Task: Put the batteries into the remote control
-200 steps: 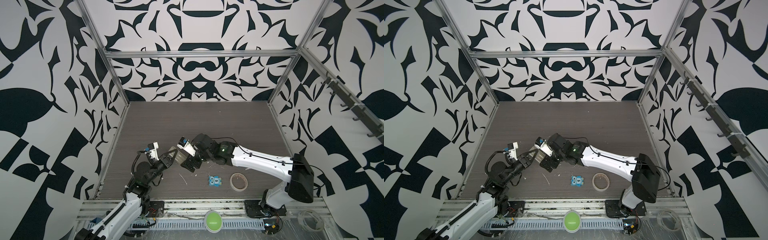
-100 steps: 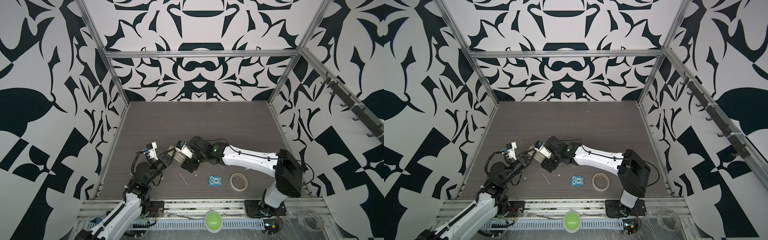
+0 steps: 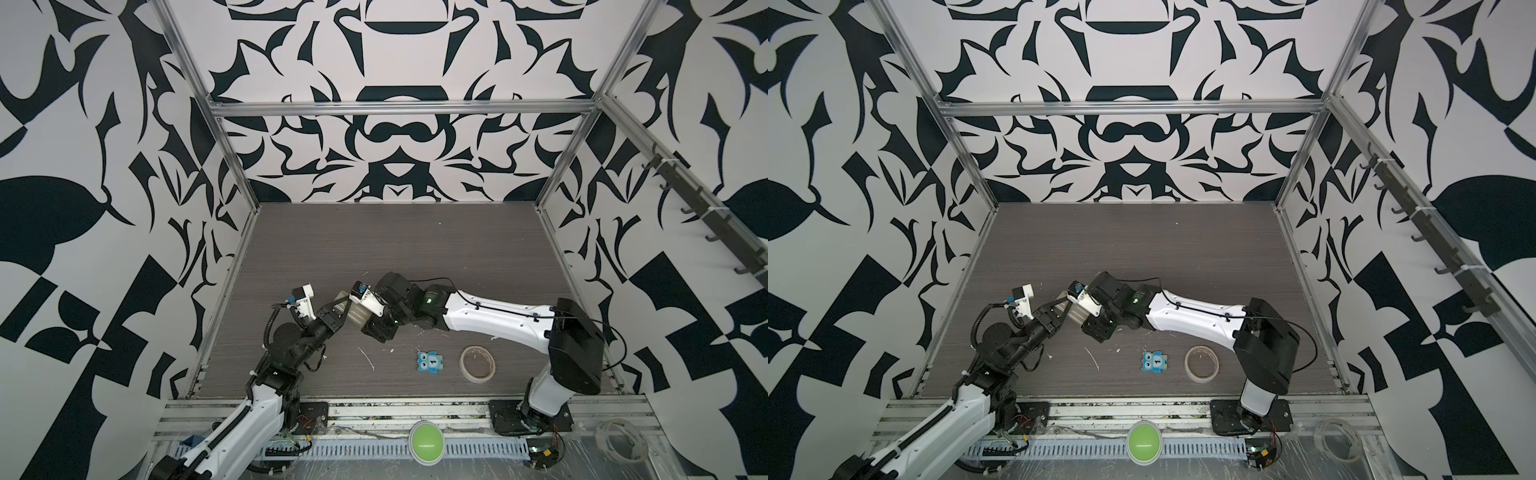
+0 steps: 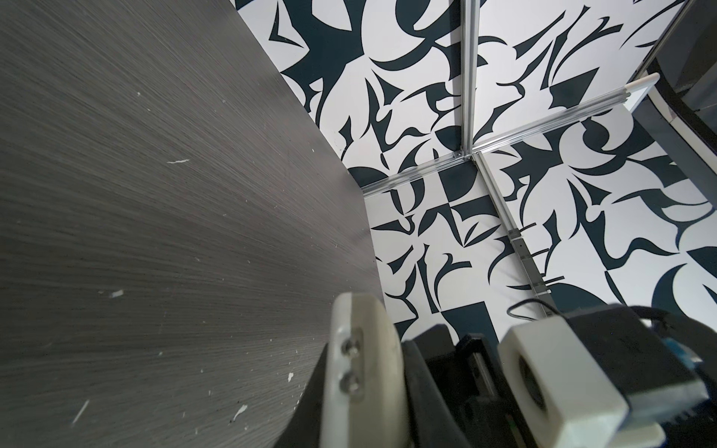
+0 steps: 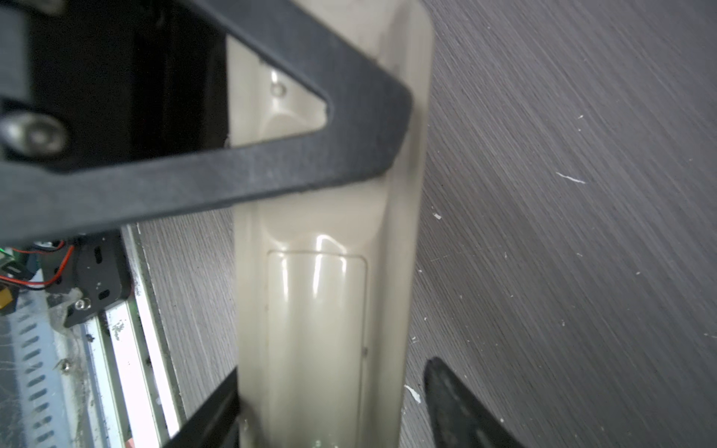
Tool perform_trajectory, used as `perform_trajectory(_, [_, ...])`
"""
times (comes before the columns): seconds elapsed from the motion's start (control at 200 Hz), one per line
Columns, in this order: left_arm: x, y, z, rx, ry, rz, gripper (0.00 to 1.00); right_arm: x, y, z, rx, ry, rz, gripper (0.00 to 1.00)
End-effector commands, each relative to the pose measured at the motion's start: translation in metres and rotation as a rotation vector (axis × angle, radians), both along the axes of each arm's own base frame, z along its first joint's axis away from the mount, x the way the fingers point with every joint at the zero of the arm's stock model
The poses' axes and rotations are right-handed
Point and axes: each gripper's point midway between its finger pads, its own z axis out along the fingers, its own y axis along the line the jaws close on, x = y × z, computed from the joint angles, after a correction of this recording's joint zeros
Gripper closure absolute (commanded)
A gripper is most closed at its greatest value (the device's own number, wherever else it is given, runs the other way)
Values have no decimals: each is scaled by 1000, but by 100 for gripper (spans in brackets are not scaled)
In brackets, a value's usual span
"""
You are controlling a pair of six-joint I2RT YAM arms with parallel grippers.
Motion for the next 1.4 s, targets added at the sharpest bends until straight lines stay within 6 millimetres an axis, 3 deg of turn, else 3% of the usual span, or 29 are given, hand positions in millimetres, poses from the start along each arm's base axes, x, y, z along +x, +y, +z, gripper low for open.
perform_trajectory(0.0, [3, 0, 23, -37, -51, 6, 100, 4, 13, 27, 69, -36, 2, 41])
perform_trajectory(0.225, [2, -1, 23, -36, -49, 1, 100, 4, 13, 26, 70, -34, 0, 77])
perform_trajectory(0.355, [2, -2, 18, -14, -29, -6, 100, 3, 12, 31, 88, -44, 3, 93])
perform_trajectory(0.405, [2, -4, 17, 7, -22, -17, 93, 3, 11, 33, 103, -50, 2, 96])
perform_trajectory(0.57, [1, -7, 15, 42, -13, -34, 70, 3, 7, 36, 118, -54, -8, 100])
perform_trajectory(0.905, [-4, -9, 16, 103, -38, -66, 49, 15, -4, 42, 155, -33, -52, 100])
perform_trajectory(1.0, [-7, -10, 21, 127, -70, -79, 37, 19, -9, 46, 185, -17, -67, 100])
perform_trajectory(1.155, [-16, -16, 34, 170, -129, -138, 26, 27, -20, 47, 247, 37, -82, 100])
perform_trajectory(1.26, [-23, -23, 41, 201, -173, -200, 22, 23, -24, 58, 322, 57, -43, 100])
perform_trajectory(1.395, [-36, -33, 59, 241, -282, -291, 9, 10, -27, 84, 409, 60, 21, 100])
